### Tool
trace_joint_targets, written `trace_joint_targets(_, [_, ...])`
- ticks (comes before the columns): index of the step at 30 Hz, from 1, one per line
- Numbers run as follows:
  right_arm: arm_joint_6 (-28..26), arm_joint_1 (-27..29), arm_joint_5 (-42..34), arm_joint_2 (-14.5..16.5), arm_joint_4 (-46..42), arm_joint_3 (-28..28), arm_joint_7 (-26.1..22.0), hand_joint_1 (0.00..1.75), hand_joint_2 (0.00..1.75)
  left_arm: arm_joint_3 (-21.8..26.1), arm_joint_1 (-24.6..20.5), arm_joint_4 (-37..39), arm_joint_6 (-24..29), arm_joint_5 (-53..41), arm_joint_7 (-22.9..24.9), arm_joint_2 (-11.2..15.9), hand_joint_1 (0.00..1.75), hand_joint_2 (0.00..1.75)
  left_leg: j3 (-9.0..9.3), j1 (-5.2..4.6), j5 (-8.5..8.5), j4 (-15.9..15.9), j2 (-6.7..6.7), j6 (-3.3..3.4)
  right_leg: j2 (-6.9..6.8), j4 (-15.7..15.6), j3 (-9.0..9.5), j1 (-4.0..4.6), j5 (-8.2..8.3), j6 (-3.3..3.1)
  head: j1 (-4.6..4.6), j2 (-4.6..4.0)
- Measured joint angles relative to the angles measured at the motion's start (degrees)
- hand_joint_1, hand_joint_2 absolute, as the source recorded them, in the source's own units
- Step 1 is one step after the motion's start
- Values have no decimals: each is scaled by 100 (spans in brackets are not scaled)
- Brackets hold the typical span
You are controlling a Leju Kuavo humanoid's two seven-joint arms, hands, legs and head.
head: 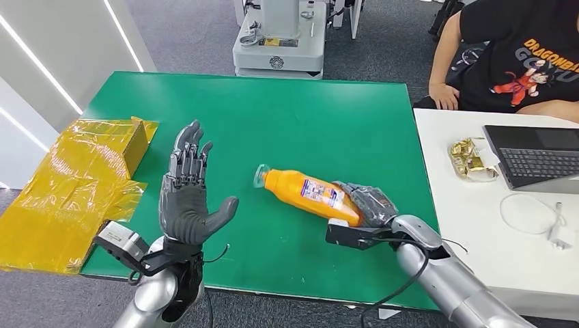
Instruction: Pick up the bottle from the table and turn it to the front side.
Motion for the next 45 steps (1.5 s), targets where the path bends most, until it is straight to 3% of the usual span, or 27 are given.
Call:
trace_joint_targets(4, [-355, 230, -384, 14, -391, -422, -41, 175, 175, 27, 33, -6, 157, 80, -183, -33, 0, 175, -1, 0, 0, 0, -2, 0, -3, -2, 0, 0, -1, 1, 2, 0])
trace_joint_targets(8, [-990, 801, -1101, 58, -1140, -991, -310, 174, 175, 49, 54, -8, 310, 298, -464, -97, 0, 175, -3, 0, -1, 0, -11, 1, -13, -3, 1, 0, -6, 7, 1, 0])
trace_joint_targets(13, [-2092, 1779, -1676, 236, -2321, -1587, -965, 174, 175, 43, 55, -8, 185, 420, -282, -197, 0, 175, -7, 0, -5, -3, -18, 0, -17, -5, -1, 1, -12, 12, 0, 0])
trace_joint_targets(17, [-2505, 2374, -1692, 334, -3137, -1697, -1247, 174, 175, 5, 34, -6, -83, 527, -42, -248, 0, 175, -7, 0, -6, -3, -13, 0, -13, -6, -4, 0, -14, 11, 0, 0])
trace_joint_targets(26, [-1832, 2721, -1199, 391, -3938, -1670, -1022, 175, 175, -138, -183, 33, -1460, 1929, 646, -336, 0, 175, -3, 0, -4, -2, -7, 1, -11, -6, -2, -1, -11, 12, 1, 0])
trace_joint_targets(45, [-387, 2813, -738, 267, -4254, -1594, -946, 175, 175, -375, -558, 575, -2174, 2371, 811, -357, 0, 175, -3, 0, -5, -2, -5, 1, -8, -5, -2, -1, -11, 12, 1, 0])
